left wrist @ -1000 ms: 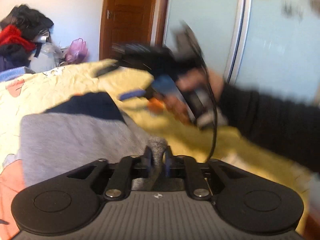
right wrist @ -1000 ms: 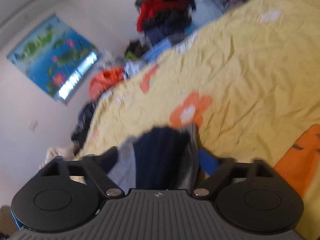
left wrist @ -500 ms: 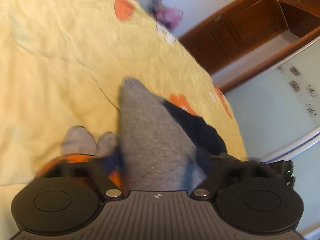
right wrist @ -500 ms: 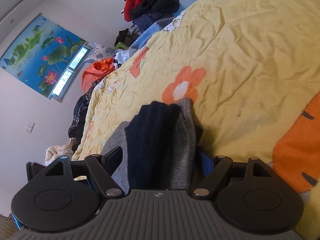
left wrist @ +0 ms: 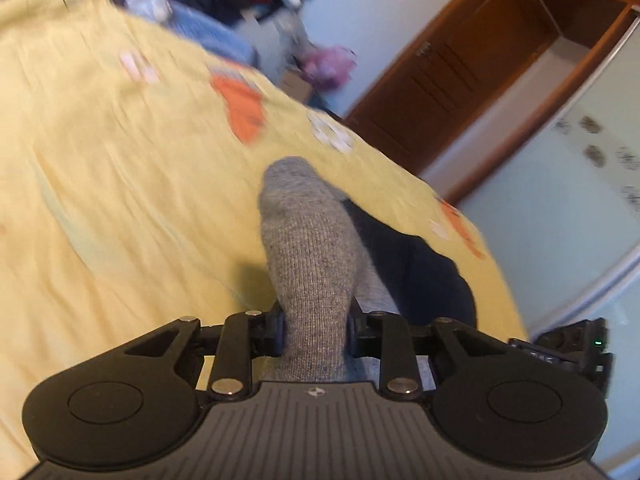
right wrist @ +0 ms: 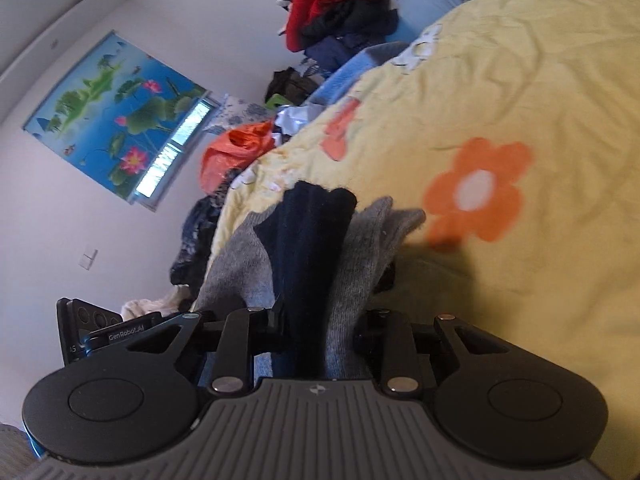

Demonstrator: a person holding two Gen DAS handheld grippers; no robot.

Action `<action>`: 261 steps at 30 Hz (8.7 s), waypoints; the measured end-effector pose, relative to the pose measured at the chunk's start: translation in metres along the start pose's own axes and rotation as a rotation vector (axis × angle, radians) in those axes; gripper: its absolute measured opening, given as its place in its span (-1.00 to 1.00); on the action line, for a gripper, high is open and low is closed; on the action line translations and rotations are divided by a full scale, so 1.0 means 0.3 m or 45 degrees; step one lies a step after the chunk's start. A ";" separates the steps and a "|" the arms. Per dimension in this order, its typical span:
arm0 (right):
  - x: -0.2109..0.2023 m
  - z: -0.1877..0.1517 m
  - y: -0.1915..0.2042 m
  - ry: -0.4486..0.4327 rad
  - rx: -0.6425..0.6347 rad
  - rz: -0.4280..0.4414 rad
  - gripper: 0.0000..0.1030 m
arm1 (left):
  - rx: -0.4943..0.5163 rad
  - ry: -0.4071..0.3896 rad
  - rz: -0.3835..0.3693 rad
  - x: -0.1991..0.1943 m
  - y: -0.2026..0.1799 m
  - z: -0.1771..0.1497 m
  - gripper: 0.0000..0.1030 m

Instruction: Fold small clothes

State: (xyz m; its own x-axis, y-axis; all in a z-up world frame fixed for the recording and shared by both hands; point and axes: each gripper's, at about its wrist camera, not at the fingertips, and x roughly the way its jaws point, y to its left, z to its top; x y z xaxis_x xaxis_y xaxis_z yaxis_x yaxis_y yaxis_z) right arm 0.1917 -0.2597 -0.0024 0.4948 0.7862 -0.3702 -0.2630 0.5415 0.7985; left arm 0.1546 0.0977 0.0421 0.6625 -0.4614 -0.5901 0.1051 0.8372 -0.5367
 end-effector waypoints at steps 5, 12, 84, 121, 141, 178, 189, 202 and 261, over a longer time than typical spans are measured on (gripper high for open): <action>0.162 0.008 -0.003 -0.015 0.078 -0.145 -0.13 | -0.048 0.066 0.119 -0.032 0.102 -0.017 -0.34; -0.037 -0.163 -0.003 0.098 0.058 -0.095 0.33 | -0.178 0.186 -0.105 -0.207 0.185 -0.314 0.17; 0.336 0.029 0.153 0.167 -0.035 -0.268 -0.13 | 0.756 -0.108 0.104 -0.078 -0.151 -0.514 0.76; 0.115 -0.363 0.301 0.140 -0.580 -0.338 0.75 | 0.796 -0.115 0.158 -0.075 -0.191 -0.533 0.83; 0.190 -0.052 0.175 0.022 -0.366 -0.668 -0.54 | 0.817 -0.039 0.203 0.060 -0.219 -0.319 0.83; -0.227 -0.487 0.222 0.361 -0.119 -0.112 -0.63 | 0.038 0.281 -0.134 -0.313 0.031 -0.488 -0.79; -0.262 -0.585 0.186 0.375 -0.069 -0.121 -0.64 | 0.123 0.279 -0.080 -0.312 0.051 -0.551 -0.73; -0.401 -0.527 0.377 -0.248 -0.338 -0.471 0.99 | 0.616 -0.273 0.354 -0.445 -0.212 -0.514 0.41; -0.239 -0.978 0.446 -0.148 -0.565 -0.944 1.00 | 0.529 -0.156 0.540 -0.396 -0.210 -0.921 0.94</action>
State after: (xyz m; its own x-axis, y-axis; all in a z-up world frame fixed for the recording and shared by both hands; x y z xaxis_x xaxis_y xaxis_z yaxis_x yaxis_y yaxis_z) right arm -0.1220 -0.1563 -0.0083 0.7411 0.1631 -0.6513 -0.1262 0.9866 0.1034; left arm -0.1356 0.0185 -0.0206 0.7878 -0.0462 -0.6142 0.0779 0.9966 0.0250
